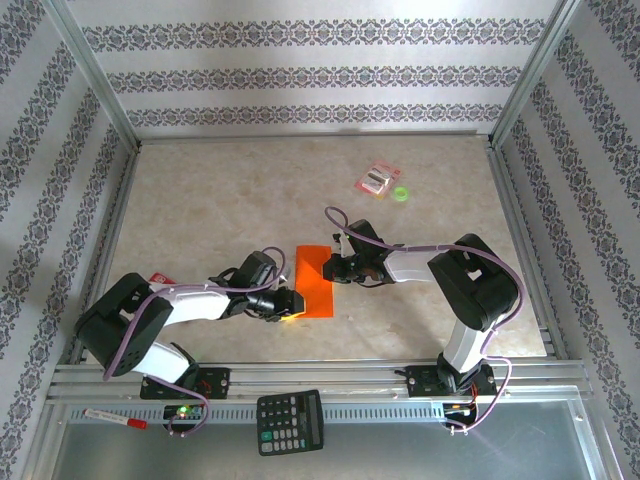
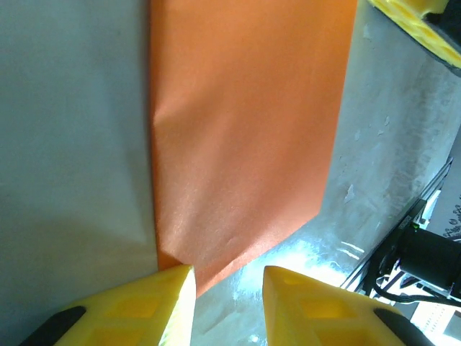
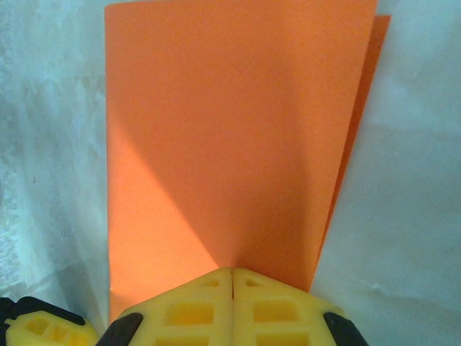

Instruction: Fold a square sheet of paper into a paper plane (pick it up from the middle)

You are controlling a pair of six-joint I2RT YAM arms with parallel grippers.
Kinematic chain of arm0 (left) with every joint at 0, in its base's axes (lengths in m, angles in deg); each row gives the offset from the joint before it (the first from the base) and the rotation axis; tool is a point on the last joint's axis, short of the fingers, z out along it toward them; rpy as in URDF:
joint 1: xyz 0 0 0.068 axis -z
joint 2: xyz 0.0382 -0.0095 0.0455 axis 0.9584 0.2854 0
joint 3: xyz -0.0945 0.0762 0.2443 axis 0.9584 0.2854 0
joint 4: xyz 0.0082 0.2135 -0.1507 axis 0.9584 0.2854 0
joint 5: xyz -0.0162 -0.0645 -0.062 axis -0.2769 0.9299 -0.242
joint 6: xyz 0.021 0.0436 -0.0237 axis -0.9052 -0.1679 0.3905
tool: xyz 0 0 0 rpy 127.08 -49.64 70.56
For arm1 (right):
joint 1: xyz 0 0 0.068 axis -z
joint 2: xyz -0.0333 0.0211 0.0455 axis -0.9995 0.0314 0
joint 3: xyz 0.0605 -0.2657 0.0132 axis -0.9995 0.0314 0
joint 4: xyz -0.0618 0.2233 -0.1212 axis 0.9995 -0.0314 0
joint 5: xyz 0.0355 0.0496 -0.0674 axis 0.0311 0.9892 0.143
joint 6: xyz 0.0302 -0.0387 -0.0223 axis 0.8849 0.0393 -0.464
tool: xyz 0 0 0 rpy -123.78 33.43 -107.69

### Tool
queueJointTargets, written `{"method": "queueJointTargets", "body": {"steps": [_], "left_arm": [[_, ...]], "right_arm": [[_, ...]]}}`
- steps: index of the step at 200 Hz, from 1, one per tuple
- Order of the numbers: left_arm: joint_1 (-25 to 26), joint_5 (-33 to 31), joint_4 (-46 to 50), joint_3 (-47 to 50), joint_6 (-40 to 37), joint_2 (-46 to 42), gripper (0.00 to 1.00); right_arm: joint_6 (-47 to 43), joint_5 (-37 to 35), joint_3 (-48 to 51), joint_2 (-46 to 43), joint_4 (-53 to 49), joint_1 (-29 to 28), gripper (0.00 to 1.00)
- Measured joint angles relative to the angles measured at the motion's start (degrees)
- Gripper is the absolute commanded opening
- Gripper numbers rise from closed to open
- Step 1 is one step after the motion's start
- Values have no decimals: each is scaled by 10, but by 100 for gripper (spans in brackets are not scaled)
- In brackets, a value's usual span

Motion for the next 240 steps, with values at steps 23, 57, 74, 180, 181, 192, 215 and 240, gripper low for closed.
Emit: {"method": "queueJointTargets", "body": {"steps": [23,57,74,180,181,192,215,240], "left_arm": [[0,1,12,1,0,-14,32],[0,2,14,-1,0,-49,32],[-1,-4,17,-10,0,-46,31],[-39,-13,11,-40,-22,34,30],[-39,-13,11,-40,-22,34,30],[-40,-13,12,-42,-24,30,30],[-51,-11,13,-64,-30,28,29],[-74,-8,12,-101,-35,45,27]], "right_arm": [[0,0,0,0,0,0,0],[0,0,0,0,0,0,0],[0,0,0,0,0,0,0],[0,0,2,0,4,0,0],[0,0,2,0,4,0,0],[0,0,2,0,4,0,0],[-1,0,3,0,5,0,0],[-2,0,3,-1,5,1,0]]}}
